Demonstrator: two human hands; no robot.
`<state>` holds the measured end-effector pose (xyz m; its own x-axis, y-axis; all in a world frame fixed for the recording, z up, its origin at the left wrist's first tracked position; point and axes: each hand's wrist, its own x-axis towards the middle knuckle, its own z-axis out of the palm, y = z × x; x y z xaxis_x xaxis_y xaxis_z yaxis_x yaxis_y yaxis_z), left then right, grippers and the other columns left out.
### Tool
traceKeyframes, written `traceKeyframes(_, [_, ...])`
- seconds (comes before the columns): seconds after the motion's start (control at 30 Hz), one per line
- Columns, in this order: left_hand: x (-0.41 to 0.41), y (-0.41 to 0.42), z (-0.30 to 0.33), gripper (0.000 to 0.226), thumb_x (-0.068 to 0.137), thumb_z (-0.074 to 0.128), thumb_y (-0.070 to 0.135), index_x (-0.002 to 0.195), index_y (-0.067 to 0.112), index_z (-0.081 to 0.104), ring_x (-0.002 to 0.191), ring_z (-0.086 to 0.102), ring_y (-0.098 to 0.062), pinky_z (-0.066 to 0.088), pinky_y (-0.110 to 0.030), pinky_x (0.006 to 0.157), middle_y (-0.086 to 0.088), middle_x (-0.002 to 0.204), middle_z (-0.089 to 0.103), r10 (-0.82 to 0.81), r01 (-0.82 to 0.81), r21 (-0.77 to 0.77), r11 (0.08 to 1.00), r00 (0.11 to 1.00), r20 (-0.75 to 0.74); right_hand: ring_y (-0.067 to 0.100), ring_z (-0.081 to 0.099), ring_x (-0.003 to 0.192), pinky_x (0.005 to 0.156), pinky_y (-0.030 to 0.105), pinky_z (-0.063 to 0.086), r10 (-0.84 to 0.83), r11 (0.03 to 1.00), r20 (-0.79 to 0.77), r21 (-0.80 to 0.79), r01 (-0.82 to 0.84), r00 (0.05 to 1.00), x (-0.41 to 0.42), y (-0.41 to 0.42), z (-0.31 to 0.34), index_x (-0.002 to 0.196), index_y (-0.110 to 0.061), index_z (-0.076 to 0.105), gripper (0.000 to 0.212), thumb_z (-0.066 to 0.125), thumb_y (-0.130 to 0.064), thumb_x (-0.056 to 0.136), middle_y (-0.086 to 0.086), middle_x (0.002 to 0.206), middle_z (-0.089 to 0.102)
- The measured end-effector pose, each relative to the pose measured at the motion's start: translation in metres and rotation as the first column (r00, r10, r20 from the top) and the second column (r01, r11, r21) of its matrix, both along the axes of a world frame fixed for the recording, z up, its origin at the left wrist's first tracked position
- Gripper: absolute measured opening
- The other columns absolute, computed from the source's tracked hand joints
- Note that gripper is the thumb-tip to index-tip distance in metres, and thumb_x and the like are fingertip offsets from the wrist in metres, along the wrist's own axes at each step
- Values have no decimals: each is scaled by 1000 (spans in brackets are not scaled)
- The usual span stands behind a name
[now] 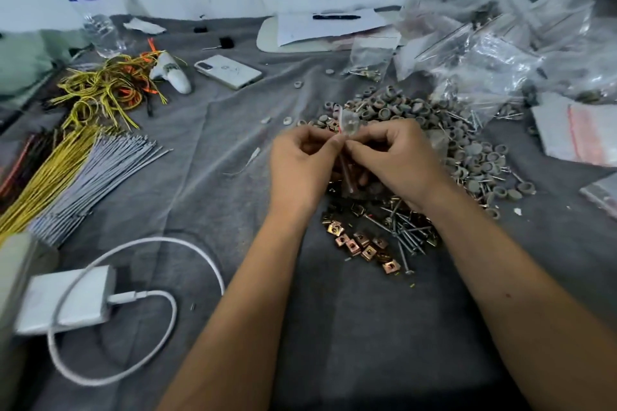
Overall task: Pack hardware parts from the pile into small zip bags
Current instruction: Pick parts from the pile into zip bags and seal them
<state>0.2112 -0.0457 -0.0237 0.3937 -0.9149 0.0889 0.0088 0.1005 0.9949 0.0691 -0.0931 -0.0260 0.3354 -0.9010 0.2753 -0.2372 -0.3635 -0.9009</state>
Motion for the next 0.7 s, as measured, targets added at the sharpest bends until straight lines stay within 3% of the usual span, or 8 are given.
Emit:
traceKeyframes(0.17, [0, 2, -2, 21, 95, 73, 7, 93, -13, 68, 76, 70, -53, 59, -68, 70, -32, 82, 71, -11, 12, -5, 1000, 1000, 10, 14, 71, 52, 47, 21, 52, 54, 995, -46, -79, -58, 997, -3, 2, 1, 87, -23, 80, 11, 75, -13, 90, -8, 73, 76])
traceKeyframes(0.23, [1, 1, -3, 19, 96, 70, 3, 92, -15, 67, 69, 67, -46, 60, -56, 65, -33, 77, 68, -11, 11, 8, 1000, 1000, -15, 14, 71, 51, 48, 22, 52, 39, 996, -50, -84, -43, 998, -3, 2, 0, 87, -20, 80, 9, 76, -13, 90, -9, 72, 76])
traceKeyframes(0.3, [2, -1, -4, 15, 99, 64, -1, 87, -9, 68, 60, 66, -30, 59, -35, 55, -20, 68, 68, -20, 21, 28, 999, 999, -39, 15, 70, 51, 49, 24, 53, 18, 996, -46, -88, -22, 999, -2, 3, 1, 85, -18, 79, 7, 77, -13, 89, -7, 71, 75])
traceKeyframes(0.37, [2, -2, -5, 18, 101, 60, -4, 84, -2, 68, 54, 66, -18, 57, -28, 51, -9, 63, 69, -53, 57, 48, 997, 996, -68, 15, 70, 51, 48, 25, 53, -1, 996, -36, -87, -2, 999, -2, 4, 2, 82, -14, 78, 8, 76, -11, 89, -4, 69, 74])
traceKeyframes(0.5, [3, -4, -8, 16, 101, 61, 1, 88, -4, 69, 62, 68, -25, 59, -33, 56, -15, 70, 70, -71, 74, 34, 997, 994, -84, 16, 69, 53, 46, 25, 53, -20, 997, 4, -80, 21, 1000, -2, 5, 4, 81, -13, 76, 9, 75, -9, 89, -4, 67, 72])
traceKeyframes(0.6, [3, -5, -11, 19, 99, 70, 12, 89, -4, 72, 70, 66, -35, 58, -41, 63, -29, 80, 70, -62, 62, 0, 998, 995, -74, 10, 72, 68, 62, 25, 58, -17, 990, -68, -140, 8, 998, -1, 5, 3, 88, -14, 79, 4, 76, -11, 88, -6, 79, 76])
traceKeyframes(0.7, [5, -6, -12, 16, 98, 68, 6, 83, 2, 73, 60, 64, -25, 55, -32, 55, -16, 69, 69, -32, 33, 26, 999, 998, -49, 1, 71, 77, 69, 13, 52, -12, 985, -101, -174, -6, 995, 0, 6, 3, 88, -18, 80, 7, 77, -11, 87, -11, 84, 75])
